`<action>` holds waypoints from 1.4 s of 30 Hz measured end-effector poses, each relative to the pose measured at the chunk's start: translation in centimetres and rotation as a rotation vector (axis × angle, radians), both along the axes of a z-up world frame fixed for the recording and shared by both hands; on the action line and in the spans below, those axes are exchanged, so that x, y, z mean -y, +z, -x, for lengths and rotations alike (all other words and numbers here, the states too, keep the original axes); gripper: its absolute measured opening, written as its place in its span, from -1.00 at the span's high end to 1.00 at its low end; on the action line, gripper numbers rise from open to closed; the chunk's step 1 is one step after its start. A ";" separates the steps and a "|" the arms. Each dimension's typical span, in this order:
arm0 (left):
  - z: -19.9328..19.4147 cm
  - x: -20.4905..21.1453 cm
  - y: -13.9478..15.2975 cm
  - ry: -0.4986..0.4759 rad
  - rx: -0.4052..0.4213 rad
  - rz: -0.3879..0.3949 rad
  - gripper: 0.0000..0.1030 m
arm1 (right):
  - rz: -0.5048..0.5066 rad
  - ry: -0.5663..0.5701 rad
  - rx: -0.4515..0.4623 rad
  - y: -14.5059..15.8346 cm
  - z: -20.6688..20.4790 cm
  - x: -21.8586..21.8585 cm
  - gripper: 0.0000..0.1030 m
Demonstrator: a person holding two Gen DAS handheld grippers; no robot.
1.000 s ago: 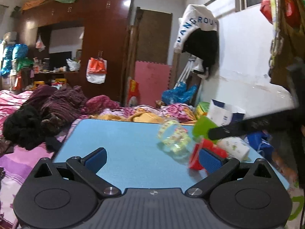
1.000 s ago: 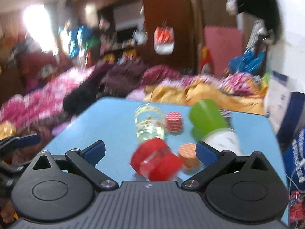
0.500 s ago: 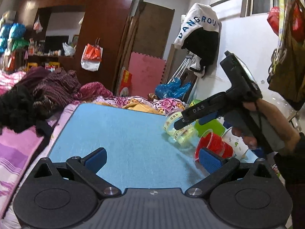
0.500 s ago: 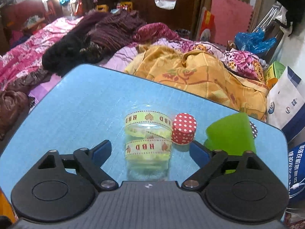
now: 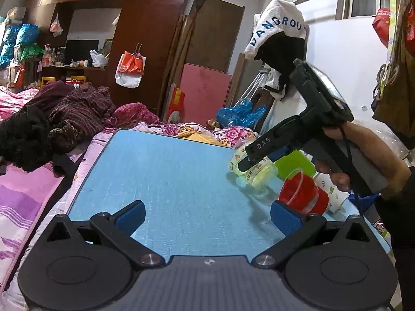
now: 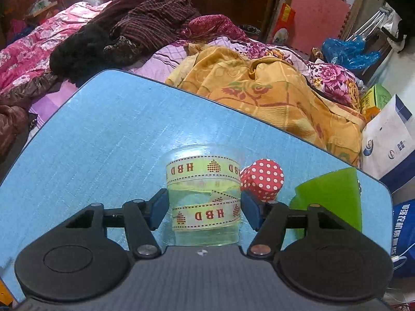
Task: Flip cup upright
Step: 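Move the right tool to the clear HBD cup and close around it, then lift the clear HBD cup with the right tool toward the left tool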
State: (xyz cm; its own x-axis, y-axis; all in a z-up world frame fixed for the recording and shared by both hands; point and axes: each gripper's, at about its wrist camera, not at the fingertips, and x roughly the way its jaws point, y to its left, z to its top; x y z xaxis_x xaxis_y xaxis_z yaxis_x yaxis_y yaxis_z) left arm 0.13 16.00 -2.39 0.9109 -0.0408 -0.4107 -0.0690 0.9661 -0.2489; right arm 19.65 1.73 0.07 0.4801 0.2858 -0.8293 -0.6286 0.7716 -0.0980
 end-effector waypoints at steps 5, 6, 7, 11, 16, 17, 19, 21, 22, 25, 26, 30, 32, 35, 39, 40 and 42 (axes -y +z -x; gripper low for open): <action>0.0 0.0 0.2 0.010 0.001 0.010 -1.00 | -0.060 0.009 0.003 2.0 1.0 0.3 -0.19; 0.1 -0.1 0.2 0.012 0.003 0.010 -1.00 | -0.071 0.012 0.004 2.4 1.3 0.3 -0.19; 0.2 -0.1 0.3 0.013 0.005 0.013 -1.00 | -0.081 0.021 0.005 2.8 1.8 0.5 -0.19; 1.0 -0.4 0.4 0.021 0.025 0.040 -1.00 | -0.149 0.050 0.007 4.6 4.7 2.3 -0.19; 2.4 -1.4 1.0 0.024 0.051 0.112 -1.00 | -0.223 0.079 0.023 5.7 8.8 5.1 -0.20; 2.5 -1.5 1.1 0.024 0.047 0.116 -1.00 | -0.229 0.082 0.022 5.6 9.4 5.6 -0.20; 2.5 -1.1 1.1 0.018 0.034 0.103 -1.00 | -0.246 0.068 0.019 4.9 10.5 6.9 -0.20; 2.0 -0.4 1.1 -0.002 0.019 0.088 -1.00 | -0.277 0.046 -0.004 3.5 10.9 8.5 -0.20; 1.8 -0.1 1.0 -0.020 0.009 0.090 -1.00 | -0.289 0.042 -0.019 2.7 10.9 9.0 -0.20; 1.1 1.0 0.6 -0.067 -0.024 0.097 -1.00 | -0.351 0.007 -0.075 1.2 10.8 10.5 -0.21; 0.9 1.4 0.5 -0.072 -0.031 0.097 -1.00 | -0.370 -0.005 -0.094 0.8 10.7 10.9 -0.21; 0.4 2.8 0.2 -0.102 -0.052 0.094 -1.00 | -0.425 -0.061 -0.158 -0.6 9.3 11.9 -0.21; 0.4 3.4 0.1 -0.115 -0.060 0.078 -1.00 | -0.430 -0.075 -0.169 -1.1 8.9 11.8 -0.21; 0.1 4.0 -0.2 -0.122 -0.078 0.069 -1.00 | -0.436 -0.068 -0.175 -1.7 9.4 12.0 -0.25; -0.6 4.3 -0.7 -0.129 -0.124 0.108 -0.97 | -0.421 -0.053 -0.157 -2.1 9.6 11.6 -0.37; -0.8 4.3 -0.7 -0.126 -0.130 0.115 -0.95 | -0.420 -0.046 -0.150 -2.3 9.8 12.0 -0.38; -0.9 4.5 -0.7 -0.123 -0.142 0.132 -0.91 | -0.416 -0.028 -0.132 -2.6 10.5 12.9 -0.39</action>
